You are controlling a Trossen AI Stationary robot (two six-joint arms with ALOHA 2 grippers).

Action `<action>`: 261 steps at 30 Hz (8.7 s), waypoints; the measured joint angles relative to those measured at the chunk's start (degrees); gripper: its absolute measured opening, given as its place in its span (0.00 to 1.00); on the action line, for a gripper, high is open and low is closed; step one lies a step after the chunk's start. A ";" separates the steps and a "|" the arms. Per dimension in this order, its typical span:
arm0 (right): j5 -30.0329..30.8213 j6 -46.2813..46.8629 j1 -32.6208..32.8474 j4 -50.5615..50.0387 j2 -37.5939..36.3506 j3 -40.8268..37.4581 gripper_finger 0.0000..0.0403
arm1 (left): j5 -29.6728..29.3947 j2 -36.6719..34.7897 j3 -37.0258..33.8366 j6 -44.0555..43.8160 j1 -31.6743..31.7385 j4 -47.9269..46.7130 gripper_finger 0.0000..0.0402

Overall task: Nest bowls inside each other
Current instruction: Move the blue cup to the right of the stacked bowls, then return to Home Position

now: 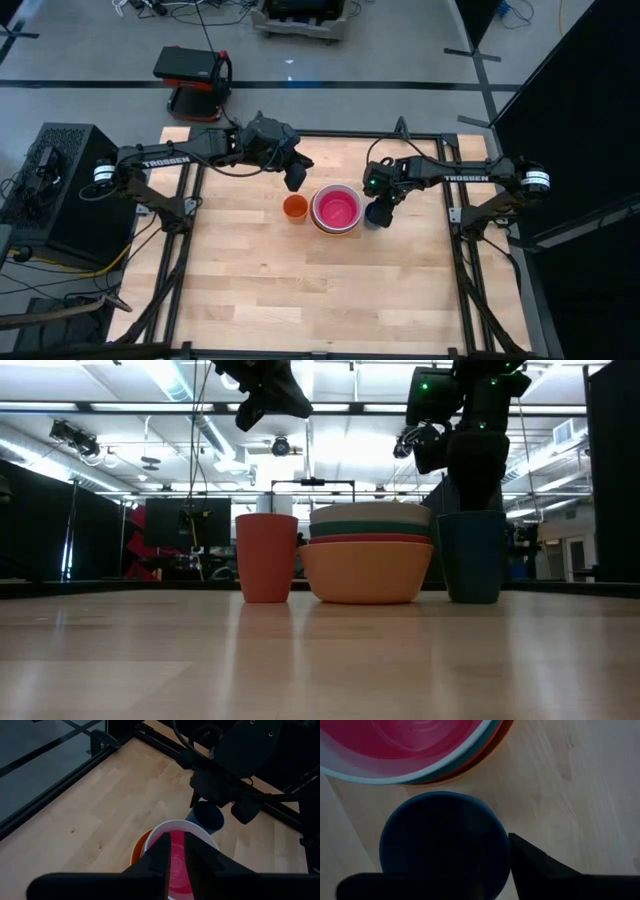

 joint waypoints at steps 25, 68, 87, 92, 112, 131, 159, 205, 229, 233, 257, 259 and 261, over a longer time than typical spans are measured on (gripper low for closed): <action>-6.12 0.35 -4.52 9.11 -14.84 0.00 0.28 | 0.00 0.00 0.00 0.00 0.00 2.08 0.09; -13.03 12.66 -7.64 72.71 -35.15 -18.97 0.00 | -0.09 -42.90 -26.37 5.76 -0.10 11.19 0.00; -10.58 21.57 -3.72 87.38 -34.07 -32.59 0.00 | -0.28 -53.44 -30.82 7.52 -0.09 7.59 0.00; -10.29 16.35 -3.66 87.74 -34.82 -31.97 0.00 | -0.20 -53.65 -30.82 12.23 -0.09 9.89 0.00; -8.55 -7.31 -0.94 39.92 -58.24 -22.71 0.00 | -0.22 -63.26 -30.71 16.55 -0.09 2.89 0.00; -4.38 -5.51 -0.92 40.18 -70.59 -34.67 0.00 | 0.27 -68.92 -40.37 9.42 -0.09 10.00 0.00; -2.55 1.44 -0.81 56.34 -73.64 -53.44 0.00 | 3.05 -69.56 -61.57 1.88 -0.09 33.20 0.00; -3.04 -4.86 -0.79 48.40 -73.24 -56.87 0.00 | 2.50 -69.48 -74.20 -1.60 -0.10 37.73 0.00; -9.09 1.97 -0.76 49.94 -73.24 -56.85 0.00 | 2.55 -69.48 -74.25 -1.55 -0.10 37.73 0.01; -9.09 1.99 -0.76 49.94 -73.24 -56.85 0.00 | 2.56 -69.48 -74.25 -1.57 -0.09 37.73 0.01; -9.11 1.99 -0.76 50.00 -73.24 -56.85 0.00 | 2.58 -69.48 -74.27 -1.55 -0.11 37.73 0.00; -9.11 1.99 -0.76 50.01 -73.24 -56.85 0.00 | 2.58 -69.48 -74.27 -1.56 -0.11 37.73 0.00; -9.11 1.97 -0.76 50.01 -73.24 -56.85 0.00 | 2.58 -69.48 -74.27 -1.56 -0.09 37.73 0.00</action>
